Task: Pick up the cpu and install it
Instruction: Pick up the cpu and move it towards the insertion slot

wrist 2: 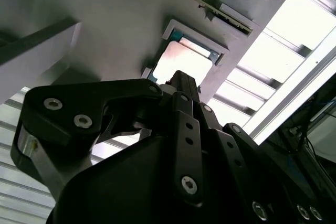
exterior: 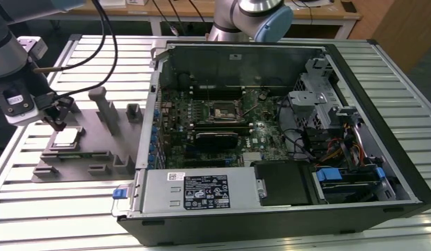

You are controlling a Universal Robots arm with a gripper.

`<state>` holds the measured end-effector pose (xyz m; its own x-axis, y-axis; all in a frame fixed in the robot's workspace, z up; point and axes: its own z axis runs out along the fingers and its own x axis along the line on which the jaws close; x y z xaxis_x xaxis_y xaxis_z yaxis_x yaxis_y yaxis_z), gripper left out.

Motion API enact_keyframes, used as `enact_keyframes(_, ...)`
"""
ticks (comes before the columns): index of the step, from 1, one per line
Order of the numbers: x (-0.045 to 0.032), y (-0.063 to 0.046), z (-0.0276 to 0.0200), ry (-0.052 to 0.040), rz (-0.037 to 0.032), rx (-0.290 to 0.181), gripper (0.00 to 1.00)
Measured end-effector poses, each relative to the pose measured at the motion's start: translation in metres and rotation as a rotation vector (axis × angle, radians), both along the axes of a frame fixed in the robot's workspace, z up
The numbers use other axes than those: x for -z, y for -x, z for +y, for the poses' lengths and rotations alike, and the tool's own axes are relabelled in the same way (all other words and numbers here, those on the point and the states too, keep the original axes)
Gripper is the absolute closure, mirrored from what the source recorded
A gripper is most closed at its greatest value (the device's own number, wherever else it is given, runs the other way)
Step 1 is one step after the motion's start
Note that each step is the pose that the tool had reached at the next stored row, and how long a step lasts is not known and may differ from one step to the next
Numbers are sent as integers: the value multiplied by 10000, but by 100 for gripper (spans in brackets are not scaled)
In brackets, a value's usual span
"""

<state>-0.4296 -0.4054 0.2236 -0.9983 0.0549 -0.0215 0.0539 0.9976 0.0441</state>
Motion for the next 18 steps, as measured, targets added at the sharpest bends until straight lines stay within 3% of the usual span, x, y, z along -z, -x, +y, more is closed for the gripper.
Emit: enact_keyframes(18, 207, 9, 0, 0, 17, -315, 89)
